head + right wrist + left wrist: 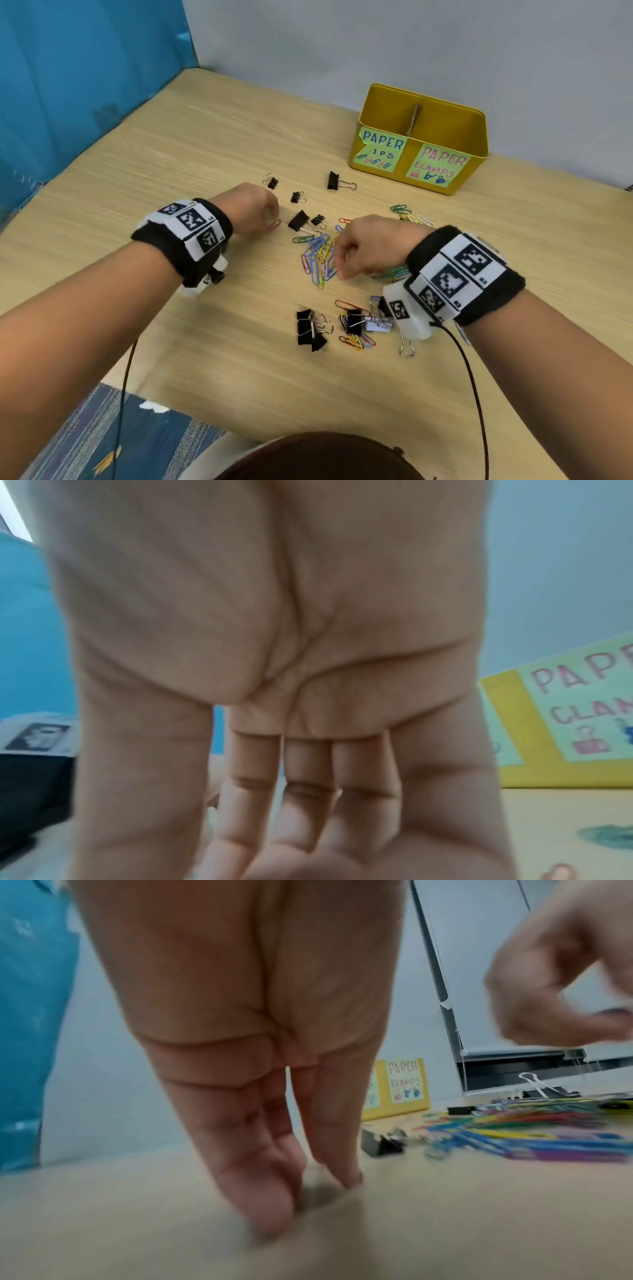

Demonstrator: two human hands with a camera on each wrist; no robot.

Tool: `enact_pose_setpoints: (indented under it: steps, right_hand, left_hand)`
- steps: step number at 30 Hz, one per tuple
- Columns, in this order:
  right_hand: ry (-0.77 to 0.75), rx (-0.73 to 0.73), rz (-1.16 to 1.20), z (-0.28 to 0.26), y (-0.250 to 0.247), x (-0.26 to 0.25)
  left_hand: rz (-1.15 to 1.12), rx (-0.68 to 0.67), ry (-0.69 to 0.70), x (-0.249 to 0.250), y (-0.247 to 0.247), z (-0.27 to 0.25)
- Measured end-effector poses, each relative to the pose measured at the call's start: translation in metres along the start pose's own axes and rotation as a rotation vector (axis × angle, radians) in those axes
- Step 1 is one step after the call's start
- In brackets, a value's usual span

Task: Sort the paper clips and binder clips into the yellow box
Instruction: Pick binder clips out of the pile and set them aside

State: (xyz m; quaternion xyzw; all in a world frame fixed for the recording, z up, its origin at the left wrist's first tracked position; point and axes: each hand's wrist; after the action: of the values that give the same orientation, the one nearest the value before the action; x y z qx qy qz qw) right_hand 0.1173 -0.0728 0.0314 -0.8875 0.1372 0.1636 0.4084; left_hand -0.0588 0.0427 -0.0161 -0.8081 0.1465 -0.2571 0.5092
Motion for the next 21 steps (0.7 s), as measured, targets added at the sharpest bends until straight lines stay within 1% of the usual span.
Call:
enact_pose_setpoints:
  steps: [3,6,10,11,14,15,17,19,21]
  right_hand:
    - [0.078,0.105,-0.108,0.007,-0.004,0.012]
    - [0.129,0.084,-0.138,0.008,-0.003,0.021]
    - [0.164,0.084,-0.131,0.009,-0.003,0.026]
    - [0.159,0.061,-0.138,0.01,-0.002,0.026]
    - [0.112,-0.081,-0.097,0.013,0.004,0.018]
    - [0.096,-0.094,-0.102,0.014,0.007,0.016]
    - [0.079,-0.013,-0.158,0.016,0.008,0.013]
    - [0.101,0.099,-0.193,0.015,0.003,0.018]
    - [0.139,0.167,-0.142,0.012,-0.006,0.027]
  left_hand:
    - [-0.011,-0.049,0.078,0.005,0.01,0.001]
    - [0.019,-0.108,0.135,0.02,0.015,-0.003]
    - [-0.004,-0.129,0.261,0.049,0.026,-0.005]
    - [-0.013,-0.136,0.289,0.056,0.029,-0.004]
    - [-0.014,-0.125,0.359,0.077,0.034,0.002]
    - [-0.011,-0.11,0.376,0.082,0.033,0.004]
    - [-0.038,-0.066,0.37,0.086,0.03,0.011]
    - [-0.103,-0.001,0.306,0.081,0.022,0.019]
    - [-0.143,0.067,0.262,0.072,0.017,0.024]
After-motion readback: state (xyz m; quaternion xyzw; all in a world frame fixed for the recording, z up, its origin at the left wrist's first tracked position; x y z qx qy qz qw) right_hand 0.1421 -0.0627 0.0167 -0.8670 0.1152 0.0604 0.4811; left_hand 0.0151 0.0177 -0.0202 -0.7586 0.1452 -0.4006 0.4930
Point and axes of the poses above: each hand's wrist, its own z-axis towards the middle knuckle, its own y-axis out of the palm, x = y × z, and after that the axes turned 2 degrees about -x, right-handed
